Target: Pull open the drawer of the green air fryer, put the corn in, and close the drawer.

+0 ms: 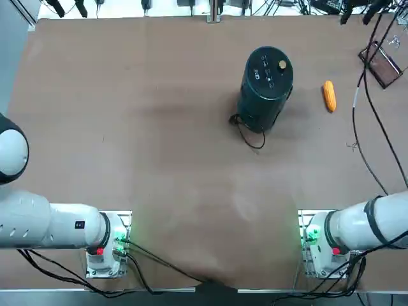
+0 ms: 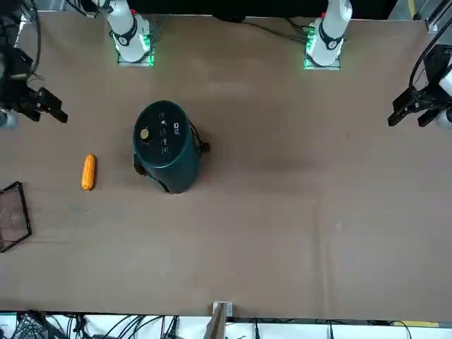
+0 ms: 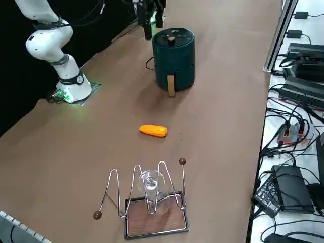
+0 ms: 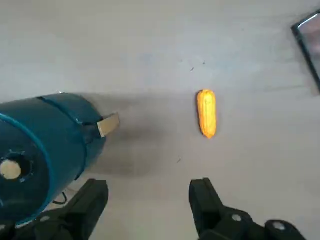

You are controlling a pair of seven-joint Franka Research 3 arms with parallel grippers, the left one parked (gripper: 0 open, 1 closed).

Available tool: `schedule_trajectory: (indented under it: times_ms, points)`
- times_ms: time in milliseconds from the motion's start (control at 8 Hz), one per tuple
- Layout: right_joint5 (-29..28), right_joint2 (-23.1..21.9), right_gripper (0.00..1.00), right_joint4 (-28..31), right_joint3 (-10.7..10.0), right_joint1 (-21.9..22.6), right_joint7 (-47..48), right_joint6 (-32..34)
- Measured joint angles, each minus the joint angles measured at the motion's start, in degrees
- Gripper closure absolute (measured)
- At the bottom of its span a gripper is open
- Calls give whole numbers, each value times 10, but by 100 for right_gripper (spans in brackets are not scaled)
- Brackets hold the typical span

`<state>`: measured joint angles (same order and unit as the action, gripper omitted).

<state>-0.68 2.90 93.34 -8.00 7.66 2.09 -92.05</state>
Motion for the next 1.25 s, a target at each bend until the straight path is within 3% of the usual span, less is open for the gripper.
schedule_trajectory:
  times_ms: [375, 625, 875, 1250]
  points:
    - [-8, 71, 0, 9, 0, 0, 24, -46]
    - [-39, 95, 0, 38, -1, -1, 62, -93]
    - [-71, 102, 0, 87, -1, -1, 150, -144]
    - [-100, 108, 0, 135, 1, 5, 331, -170]
